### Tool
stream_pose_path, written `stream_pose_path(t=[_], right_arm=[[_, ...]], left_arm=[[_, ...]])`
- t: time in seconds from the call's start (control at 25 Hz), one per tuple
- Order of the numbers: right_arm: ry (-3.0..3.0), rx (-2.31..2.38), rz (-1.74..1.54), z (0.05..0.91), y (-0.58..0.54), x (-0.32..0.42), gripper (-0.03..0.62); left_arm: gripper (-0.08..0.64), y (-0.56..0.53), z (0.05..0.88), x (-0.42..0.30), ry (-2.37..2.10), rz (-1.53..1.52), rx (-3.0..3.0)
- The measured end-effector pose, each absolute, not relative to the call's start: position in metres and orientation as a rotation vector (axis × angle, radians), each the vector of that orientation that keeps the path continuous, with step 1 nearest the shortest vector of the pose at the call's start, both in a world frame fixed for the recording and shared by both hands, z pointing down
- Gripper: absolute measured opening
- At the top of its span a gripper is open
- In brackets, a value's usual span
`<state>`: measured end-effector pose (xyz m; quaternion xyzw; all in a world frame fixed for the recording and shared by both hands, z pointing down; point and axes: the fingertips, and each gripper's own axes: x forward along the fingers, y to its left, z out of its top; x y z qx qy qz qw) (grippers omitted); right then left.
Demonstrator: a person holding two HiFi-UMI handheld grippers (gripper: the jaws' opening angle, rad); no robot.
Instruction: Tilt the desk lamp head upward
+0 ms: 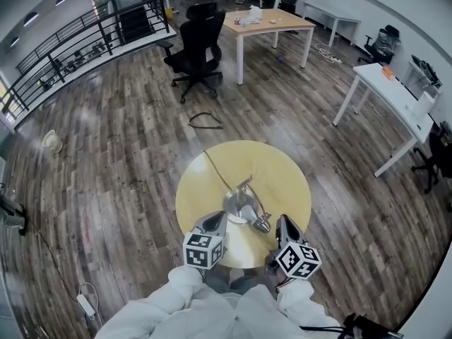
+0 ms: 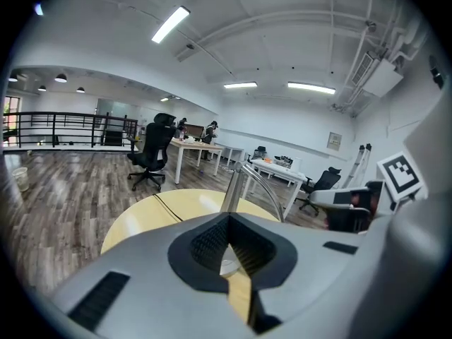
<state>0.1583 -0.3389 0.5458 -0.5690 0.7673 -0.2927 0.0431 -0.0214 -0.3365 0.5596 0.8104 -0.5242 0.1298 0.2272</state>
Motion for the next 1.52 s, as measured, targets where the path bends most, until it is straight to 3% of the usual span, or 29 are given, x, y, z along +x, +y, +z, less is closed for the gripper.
stream_pose_path(t=[0.44,0.48,0.56,0.68,1.08,1.52], right_arm=[[2.546,-1.683,-0.83,0.59,-0.331,0.173,0.014],[2.594,-1.655,-0.834,0.597,-0.329,0.175,0.041],[2.721,-1.573,-0.835,0.611,-0.323,0.17,0.211],[2.903,-1.442,-0.799,0.628,-0.319,0.151,0.275],[3.038,-1.25,-0.705,0.661,-0.352,0.095,0.293],[3.043,-1.284,-0.747,0.666,-0.362,0.091,0.29]], left_arm=[[-0.002,-0.373,0.623,-0.033,-1.372,0.582,2.26],[-0.002,-0.379,0.633,-0.033,-1.354,0.612,2.264],[-0.002,-0.392,0.649,-0.03,-1.308,0.672,2.289],[-0.002,-0.408,0.675,-0.025,-1.226,0.745,2.338],[-0.002,-0.434,0.721,-0.001,-1.098,0.8,2.344],[-0.002,-0.436,0.738,-0.001,-1.03,0.911,2.35]])
